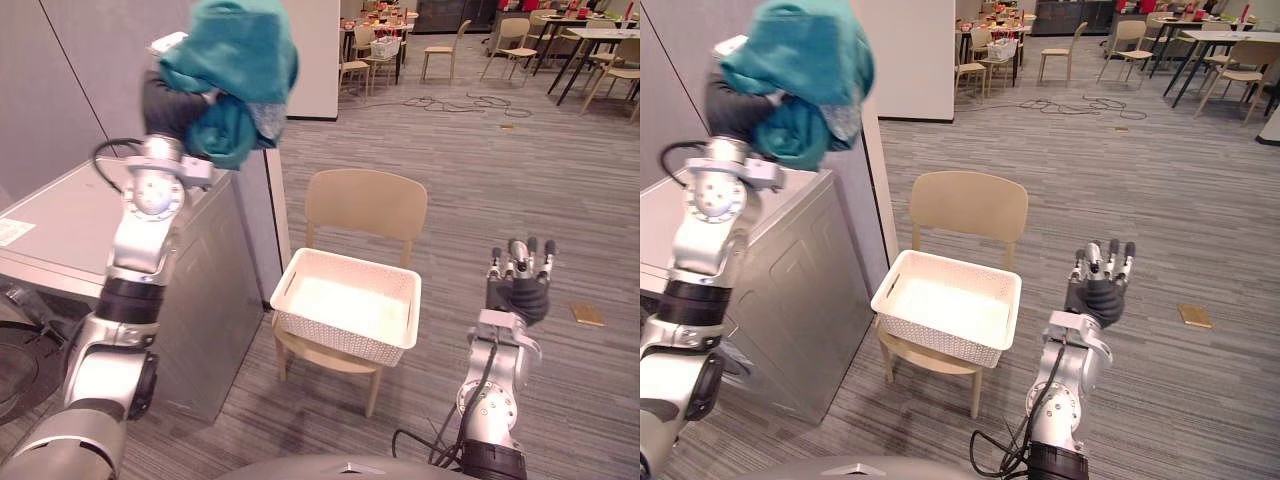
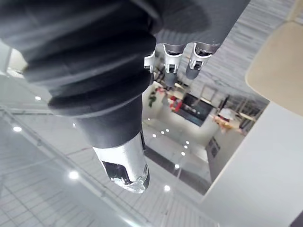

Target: Pick up the laundry basket with both hands and put the clothes into the washing machine.

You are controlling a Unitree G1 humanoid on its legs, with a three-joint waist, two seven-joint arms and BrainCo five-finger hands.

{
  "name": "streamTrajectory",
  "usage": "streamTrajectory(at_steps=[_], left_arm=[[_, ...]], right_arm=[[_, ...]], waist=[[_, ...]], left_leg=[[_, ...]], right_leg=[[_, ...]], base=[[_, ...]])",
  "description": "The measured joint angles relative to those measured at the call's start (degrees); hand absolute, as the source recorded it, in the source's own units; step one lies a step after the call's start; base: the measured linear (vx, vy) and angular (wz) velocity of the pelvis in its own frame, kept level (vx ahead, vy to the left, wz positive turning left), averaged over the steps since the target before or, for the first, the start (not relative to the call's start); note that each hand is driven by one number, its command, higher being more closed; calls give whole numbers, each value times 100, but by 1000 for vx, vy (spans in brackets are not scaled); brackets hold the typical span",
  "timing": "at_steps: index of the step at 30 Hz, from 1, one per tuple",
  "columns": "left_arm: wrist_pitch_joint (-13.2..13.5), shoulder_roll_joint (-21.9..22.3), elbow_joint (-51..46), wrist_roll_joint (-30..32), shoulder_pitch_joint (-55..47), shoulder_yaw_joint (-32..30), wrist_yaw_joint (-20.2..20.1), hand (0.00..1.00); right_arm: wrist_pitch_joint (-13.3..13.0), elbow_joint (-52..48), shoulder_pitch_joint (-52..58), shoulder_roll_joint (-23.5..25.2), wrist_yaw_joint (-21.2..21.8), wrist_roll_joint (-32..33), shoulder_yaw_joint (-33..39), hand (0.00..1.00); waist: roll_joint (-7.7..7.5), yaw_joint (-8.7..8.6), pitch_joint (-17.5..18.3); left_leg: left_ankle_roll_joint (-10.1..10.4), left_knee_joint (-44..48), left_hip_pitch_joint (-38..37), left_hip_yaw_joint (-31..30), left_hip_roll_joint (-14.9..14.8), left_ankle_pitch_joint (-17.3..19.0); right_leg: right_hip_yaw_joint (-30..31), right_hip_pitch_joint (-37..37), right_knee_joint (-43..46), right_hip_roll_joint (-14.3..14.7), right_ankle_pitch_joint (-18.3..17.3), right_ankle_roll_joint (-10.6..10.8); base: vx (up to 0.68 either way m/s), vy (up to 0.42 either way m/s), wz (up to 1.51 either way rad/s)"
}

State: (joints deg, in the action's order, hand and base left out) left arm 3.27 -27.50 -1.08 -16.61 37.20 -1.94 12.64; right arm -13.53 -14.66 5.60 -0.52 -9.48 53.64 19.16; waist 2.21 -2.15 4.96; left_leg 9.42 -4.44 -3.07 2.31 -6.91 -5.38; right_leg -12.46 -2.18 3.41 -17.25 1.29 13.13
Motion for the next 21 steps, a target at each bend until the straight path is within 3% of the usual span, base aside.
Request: streamTrajectory(at_steps=[3, 7, 8, 11, 12, 15, 21], left_arm=[[183, -317, -839, 121, -868, -1153, 185, 100], [450, -345, -1482, 172, -2087, -2632, 342, 100], [503, -308, -1538, 170, -2576, -3149, 398, 100], [605, -27, -1551, 159, -3351, -3910, 447, 100], [621, 305, -1552, 132, -3781, -4255, 468, 100], [634, 1026, -1553, 88, -4512, -4523, 464, 100], [633, 2474, -1546, -236, -5681, -4113, 180, 100]], right_arm=[[-3, 0, 360, 29, 60, -6, 495, 0], [-6, 27, 644, 170, 61, -19, 1238, 0], [-8, 141, 746, 257, 63, -33, 1536, 0], [0, 534, 885, 394, 63, -74, 1915, 0], [12, 751, 1044, 499, 60, -133, 2101, 0], [100, 1082, 1268, 533, 63, -201, 2353, 0], [358, 1620, 1726, 617, 106, -245, 2310, 0]], waist=[[0, 24, 0], [-9, 122, -3], [-26, 164, -3], [-64, 185, 9], [-90, 214, 27], [-88, 235, 28], [-169, 244, 57]], left_leg=[[8, 0, 7, -49, -8, 15], [12, 0, 14, -58, -11, 29], [14, -1, 14, -59, -12, 36], [21, -12, 16, -57, -13, 62], [37, -32, 16, -54, -16, 87], [30, -33, 18, -45, -19, 125], [42, 0, -18, 92, -91, 133]], right_leg=[[-56, -3, 66, 0, -73, -12], [-75, -3, 72, 0, -95, -9], [-77, -4, 72, 0, -101, -11], [-76, -3, 58, 0, -107, -17], [-76, -1, 52, -2, -123, -24], [-78, 2, 63, -2, -134, -39], [-80, 1, 165, 17, -171, -60]], base=[[7, -7, 8], [3, -2, 1], [0, 0, 0], [-13, -1, 0], [-40, -2, 1], [-14, -1, 0], [-26, -5, -3]])
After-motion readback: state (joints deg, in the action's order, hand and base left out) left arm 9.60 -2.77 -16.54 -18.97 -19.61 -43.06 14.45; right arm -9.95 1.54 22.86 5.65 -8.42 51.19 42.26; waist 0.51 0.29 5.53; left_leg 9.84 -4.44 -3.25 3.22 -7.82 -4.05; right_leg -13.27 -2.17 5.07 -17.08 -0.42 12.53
